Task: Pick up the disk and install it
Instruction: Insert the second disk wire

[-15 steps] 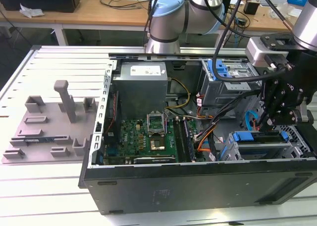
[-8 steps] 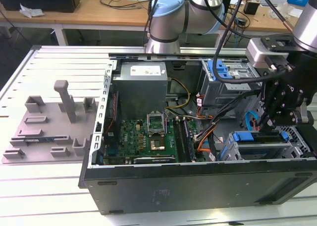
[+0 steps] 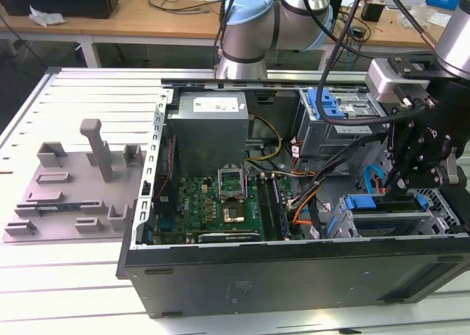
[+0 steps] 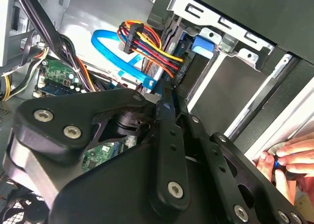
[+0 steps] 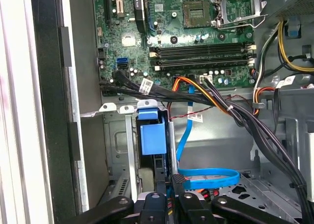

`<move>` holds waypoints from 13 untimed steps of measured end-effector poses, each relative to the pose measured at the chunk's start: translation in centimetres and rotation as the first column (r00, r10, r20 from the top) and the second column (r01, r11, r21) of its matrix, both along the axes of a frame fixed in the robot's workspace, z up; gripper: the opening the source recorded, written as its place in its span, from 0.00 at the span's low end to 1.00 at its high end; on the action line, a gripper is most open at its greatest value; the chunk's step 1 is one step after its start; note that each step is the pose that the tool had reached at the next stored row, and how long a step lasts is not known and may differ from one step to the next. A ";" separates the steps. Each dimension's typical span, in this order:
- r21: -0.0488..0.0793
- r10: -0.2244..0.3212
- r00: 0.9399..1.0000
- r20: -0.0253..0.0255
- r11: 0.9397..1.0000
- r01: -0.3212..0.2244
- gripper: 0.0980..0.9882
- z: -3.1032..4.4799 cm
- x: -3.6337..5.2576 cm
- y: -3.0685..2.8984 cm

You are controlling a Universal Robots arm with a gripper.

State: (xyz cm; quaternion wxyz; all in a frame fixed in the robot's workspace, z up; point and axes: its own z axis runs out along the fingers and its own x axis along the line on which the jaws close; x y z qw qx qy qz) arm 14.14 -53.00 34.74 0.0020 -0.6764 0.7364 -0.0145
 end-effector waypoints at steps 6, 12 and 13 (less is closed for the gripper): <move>0.000 0.000 1.000 0.000 1.000 0.000 0.07 -0.31 0.03 -0.03; -0.001 0.001 1.000 0.000 1.000 -0.001 0.07 -0.80 0.04 -0.06; -0.001 0.001 1.000 0.000 1.000 -0.001 0.07 -0.91 0.04 -0.08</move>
